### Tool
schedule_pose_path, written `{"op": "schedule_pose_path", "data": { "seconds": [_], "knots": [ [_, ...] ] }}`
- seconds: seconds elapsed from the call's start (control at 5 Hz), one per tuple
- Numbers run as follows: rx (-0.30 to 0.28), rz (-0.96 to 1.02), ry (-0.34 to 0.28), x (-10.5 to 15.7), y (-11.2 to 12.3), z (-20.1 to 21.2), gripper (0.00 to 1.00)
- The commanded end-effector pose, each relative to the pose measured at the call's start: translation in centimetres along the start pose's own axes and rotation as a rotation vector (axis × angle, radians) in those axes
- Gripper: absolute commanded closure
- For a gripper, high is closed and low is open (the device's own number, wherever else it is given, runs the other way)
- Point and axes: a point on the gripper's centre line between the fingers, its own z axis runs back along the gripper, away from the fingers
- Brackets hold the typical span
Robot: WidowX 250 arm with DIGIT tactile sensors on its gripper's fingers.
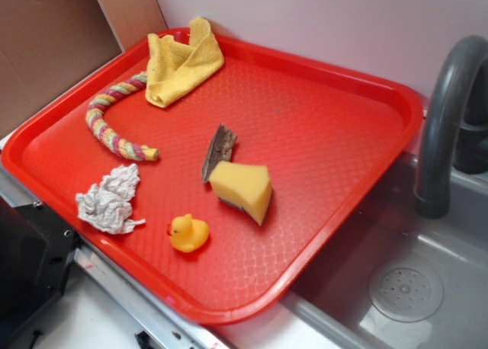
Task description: Grab the yellow duck.
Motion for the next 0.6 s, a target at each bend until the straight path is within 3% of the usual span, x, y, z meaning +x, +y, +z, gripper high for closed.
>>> {"op": "schedule_pose_path", "data": {
  "seconds": [0.0,0.4],
  "knots": [
    [0.0,0.0,0.0,0.0,0.0,0.0,0.0],
    [-0.056,0.117,-0.063,0.1,-3.4,-2.1,0.0]
  ]
}}
